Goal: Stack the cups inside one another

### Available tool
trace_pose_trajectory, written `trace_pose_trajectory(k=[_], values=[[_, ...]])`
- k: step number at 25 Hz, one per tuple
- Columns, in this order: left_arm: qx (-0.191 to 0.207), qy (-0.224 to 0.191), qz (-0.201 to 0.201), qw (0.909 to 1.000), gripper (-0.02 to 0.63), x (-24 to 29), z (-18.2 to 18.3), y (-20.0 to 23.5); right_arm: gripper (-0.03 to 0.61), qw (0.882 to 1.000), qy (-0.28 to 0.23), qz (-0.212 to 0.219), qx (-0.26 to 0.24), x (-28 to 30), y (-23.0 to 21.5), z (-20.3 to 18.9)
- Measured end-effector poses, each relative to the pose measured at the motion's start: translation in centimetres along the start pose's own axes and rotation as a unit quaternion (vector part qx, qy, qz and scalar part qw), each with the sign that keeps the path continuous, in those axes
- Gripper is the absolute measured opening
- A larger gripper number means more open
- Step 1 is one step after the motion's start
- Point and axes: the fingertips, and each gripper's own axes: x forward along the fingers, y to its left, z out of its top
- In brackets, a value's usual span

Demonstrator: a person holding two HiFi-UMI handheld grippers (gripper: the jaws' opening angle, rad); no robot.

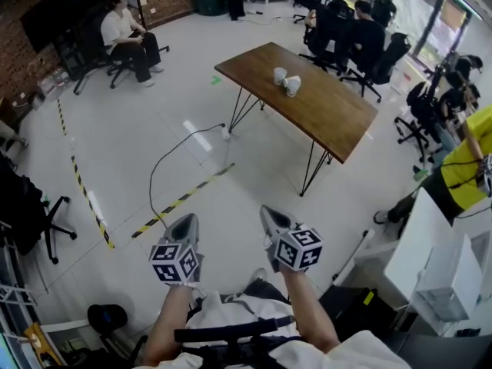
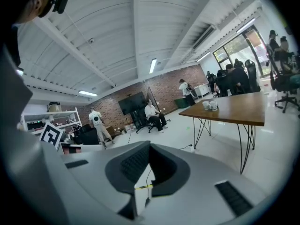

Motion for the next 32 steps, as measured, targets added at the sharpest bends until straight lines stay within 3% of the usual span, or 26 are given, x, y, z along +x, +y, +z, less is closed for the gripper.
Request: trace_pose_trajectory(k=[14,20,26,32], values=[[0.013,0.013,-0.007,0.9998,-0.006,8.7,0.4,-9.3,0.003,0.999,-0.003,-0.039,0.020,-4.5,-13.4,3.0],[0.028,0.035,-0.010,0.9989,-0.005,12.1,0.4,-11.0,0.003,0.997,0.010,-0.070,0.044,-4.2,-16.8,2.4],[0.036,0.050,-0.047,0.9970,-0.006,18.2,1.2,-12.7,0.005,0.993,-0.017,-0.079,0.085,-3.7,-21.3,4.2],[0.049,0.062,-0.089,0.9929,-0.005,25.3,4.0,-13.4,0.005,0.992,-0.037,-0.093,0.072,-0.2,-24.9,8.0]])
